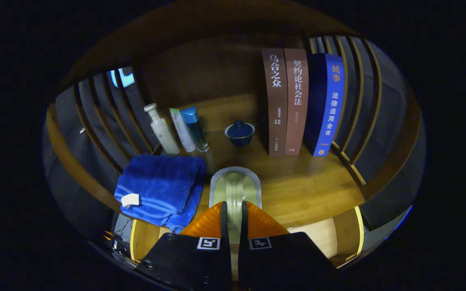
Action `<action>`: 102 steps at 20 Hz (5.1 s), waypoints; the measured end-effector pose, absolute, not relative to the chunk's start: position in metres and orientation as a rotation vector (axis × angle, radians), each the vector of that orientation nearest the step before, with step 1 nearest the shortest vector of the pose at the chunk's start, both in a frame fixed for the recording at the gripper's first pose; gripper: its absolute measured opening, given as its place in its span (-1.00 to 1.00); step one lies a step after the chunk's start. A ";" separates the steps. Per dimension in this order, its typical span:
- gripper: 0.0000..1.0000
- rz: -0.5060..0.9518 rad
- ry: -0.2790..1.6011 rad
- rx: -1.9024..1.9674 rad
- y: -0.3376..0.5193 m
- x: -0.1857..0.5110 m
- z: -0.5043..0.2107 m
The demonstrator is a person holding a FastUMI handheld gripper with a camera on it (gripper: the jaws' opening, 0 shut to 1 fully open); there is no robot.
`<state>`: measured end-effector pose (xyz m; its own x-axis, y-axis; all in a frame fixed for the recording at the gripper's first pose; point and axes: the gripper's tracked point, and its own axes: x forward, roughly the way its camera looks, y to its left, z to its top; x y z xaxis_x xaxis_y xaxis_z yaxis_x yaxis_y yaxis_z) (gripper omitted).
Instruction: Pull open the drawer, take out the items inside it, and place them on the countertop above the cabinet.
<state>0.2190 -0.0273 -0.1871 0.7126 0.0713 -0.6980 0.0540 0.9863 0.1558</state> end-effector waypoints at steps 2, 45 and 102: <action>-0.77 0.006 0.791 0.156 -0.029 0.238 -0.195; 0.98 -0.015 0.119 0.020 -0.025 0.002 -0.018; 0.99 -0.043 0.364 0.060 -0.016 -0.010 -0.281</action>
<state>-0.0100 -0.0165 -0.2814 0.9336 -0.0308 -0.3569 0.0525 0.9973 0.0513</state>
